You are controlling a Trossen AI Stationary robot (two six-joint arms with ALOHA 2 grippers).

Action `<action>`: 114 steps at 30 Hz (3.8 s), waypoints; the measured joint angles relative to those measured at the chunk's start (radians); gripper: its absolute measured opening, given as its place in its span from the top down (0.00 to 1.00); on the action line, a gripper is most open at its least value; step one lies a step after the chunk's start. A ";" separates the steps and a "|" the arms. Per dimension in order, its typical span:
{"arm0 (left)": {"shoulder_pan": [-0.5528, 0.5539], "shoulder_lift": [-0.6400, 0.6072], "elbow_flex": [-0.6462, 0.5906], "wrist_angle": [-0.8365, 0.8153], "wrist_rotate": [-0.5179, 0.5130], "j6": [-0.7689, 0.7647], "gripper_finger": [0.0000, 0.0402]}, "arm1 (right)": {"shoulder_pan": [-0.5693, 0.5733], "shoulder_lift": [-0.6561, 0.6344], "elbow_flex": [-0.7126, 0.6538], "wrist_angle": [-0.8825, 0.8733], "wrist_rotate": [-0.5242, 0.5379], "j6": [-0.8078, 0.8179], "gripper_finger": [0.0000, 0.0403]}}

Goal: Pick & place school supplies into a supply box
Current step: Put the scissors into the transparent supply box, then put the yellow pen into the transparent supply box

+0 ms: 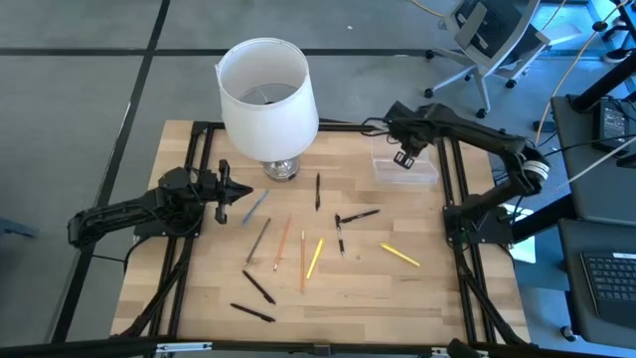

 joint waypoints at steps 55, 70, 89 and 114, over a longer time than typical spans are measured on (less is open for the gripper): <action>0.000 0.002 0.000 -0.055 0.002 -0.027 0.98 | 0.182 0.164 -0.475 0.110 -0.297 0.294 0.77; 0.000 0.002 0.000 -0.055 0.001 -0.027 0.98 | 0.181 0.168 -0.410 0.197 -0.159 0.188 0.71; 0.000 0.002 0.000 -0.055 0.000 -0.027 0.98 | 0.181 0.170 -0.347 0.187 -0.145 0.191 0.57; 0.000 0.002 0.000 -0.055 0.001 -0.027 0.98 | 0.563 -0.222 -0.244 0.181 -0.205 0.311 0.57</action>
